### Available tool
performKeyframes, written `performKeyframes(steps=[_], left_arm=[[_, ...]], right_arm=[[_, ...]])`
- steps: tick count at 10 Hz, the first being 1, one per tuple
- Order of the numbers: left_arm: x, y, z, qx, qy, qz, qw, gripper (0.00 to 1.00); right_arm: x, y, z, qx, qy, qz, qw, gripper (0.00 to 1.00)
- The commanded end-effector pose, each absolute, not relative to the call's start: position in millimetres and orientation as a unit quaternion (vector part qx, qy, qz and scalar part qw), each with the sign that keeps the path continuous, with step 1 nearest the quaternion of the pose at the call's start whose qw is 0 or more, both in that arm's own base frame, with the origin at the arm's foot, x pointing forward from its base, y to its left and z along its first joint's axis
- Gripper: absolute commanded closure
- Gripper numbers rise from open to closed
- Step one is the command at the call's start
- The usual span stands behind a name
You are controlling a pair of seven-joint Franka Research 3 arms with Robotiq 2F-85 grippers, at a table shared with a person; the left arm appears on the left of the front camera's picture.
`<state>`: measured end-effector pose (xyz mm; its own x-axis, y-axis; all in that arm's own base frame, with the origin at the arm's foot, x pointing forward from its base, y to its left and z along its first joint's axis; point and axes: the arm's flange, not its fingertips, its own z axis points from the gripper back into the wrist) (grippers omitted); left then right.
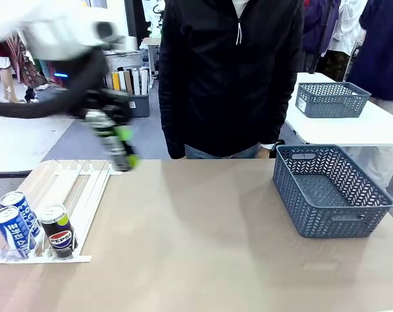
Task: Retrieve and store the cans from the dispenser.
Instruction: Pick up one can from the Automatic Can Dispenser and place it in the middle of the table.
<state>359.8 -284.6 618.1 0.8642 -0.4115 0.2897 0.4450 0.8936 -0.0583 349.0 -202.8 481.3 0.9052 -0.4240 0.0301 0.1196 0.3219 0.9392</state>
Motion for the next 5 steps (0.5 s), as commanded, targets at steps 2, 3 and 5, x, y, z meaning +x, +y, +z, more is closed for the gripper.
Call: performKeyframes(steps=[2,3,5], left_arm=[[412.0,-374.6,568.8,-0.061,-0.121,-0.288,0.948,1.00],[410.0,-398.2,542.2,-0.051,-0.112,-0.318,0.940,1.00],[416.0,-423.5,498.3,-0.014,-0.103,-0.368,0.924,1.00]], right_arm=[[348.3,-204.1,483.1,0.558,-0.137,-0.164,0.802,0.00],[348.3,-204.1,483.1,0.558,-0.137,-0.164,0.802,0.00],[348.3,-204.1,483.1,0.558,-0.137,-0.164,0.802,0.00]])
